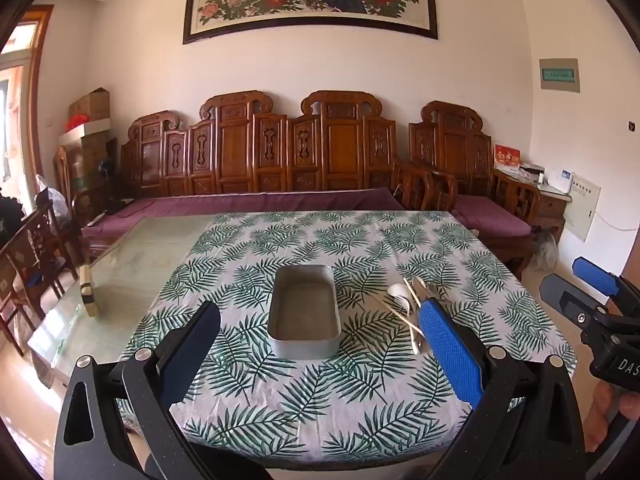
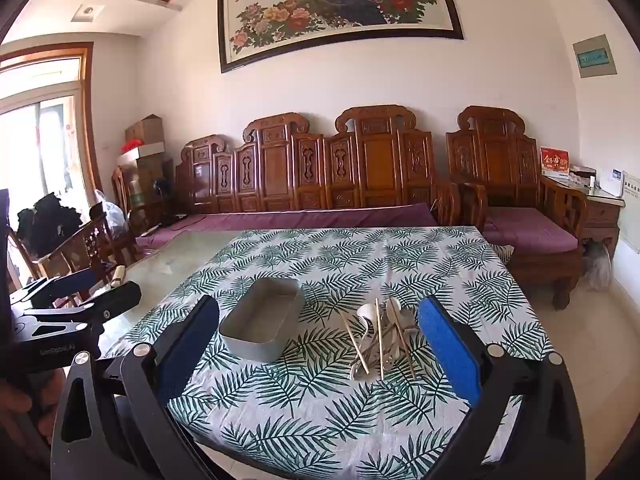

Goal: Organize utensils
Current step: 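Reach into the utensil pile and close both grippers on wooden chopsticks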

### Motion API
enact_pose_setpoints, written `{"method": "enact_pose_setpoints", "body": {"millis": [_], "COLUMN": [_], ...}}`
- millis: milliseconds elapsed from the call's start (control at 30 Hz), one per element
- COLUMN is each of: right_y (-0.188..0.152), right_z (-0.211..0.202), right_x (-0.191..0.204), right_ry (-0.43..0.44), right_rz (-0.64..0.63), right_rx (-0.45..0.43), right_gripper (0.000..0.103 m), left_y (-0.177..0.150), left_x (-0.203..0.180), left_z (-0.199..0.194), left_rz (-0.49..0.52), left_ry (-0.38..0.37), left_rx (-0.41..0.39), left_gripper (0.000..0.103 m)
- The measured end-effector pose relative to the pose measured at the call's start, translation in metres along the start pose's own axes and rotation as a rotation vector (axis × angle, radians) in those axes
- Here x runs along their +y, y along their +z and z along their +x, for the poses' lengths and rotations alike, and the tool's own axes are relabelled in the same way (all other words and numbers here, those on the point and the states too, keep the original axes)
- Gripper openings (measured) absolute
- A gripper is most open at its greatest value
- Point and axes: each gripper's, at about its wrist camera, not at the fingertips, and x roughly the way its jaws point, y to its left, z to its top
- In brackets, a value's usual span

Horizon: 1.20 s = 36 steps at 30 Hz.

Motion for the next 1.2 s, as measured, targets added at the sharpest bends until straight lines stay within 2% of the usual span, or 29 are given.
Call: {"method": "enact_pose_setpoints", "body": {"millis": [200,500,667,767,967,1200], "right_y": [-0.005,-0.012,-0.017,-0.022,-0.031,-0.046], "right_z": [0.008,0.039,0.059,0.079,0.131,0.201], "right_x": [-0.005,-0.032,-0.043,-0.055,-0.08,-0.103], "right_ry": [0.003,0.019,0.019,0.017,0.029,0.036], "right_rz": [-0.002,-0.002,-0.014,-0.012,0.005,0.012], "right_rx": [0.023,0.07,0.107,0.152,0.239,0.324], "right_gripper": [0.1,0.076,0.059,0.049,0.038,0.037], "left_y": [-0.005,-0.011,-0.011,-0.014,-0.016,-0.026], "left_x": [0.001,-0.009,-0.018,-0.025,-0.038,-0.049], "left_z": [0.018,0.055,0.077,0.093,0.129,0.176], "left_rz": [0.004,0.062,0.091,0.097,0.109,0.113], "left_ry": [-0.007,-0.044,-0.087,-0.114,-0.148,-0.181], "left_rx": [0.051,0.127,0.158,0.182,0.222,0.284], "left_gripper": [0.097,0.097,0.097,0.097,0.096,0.096]}}
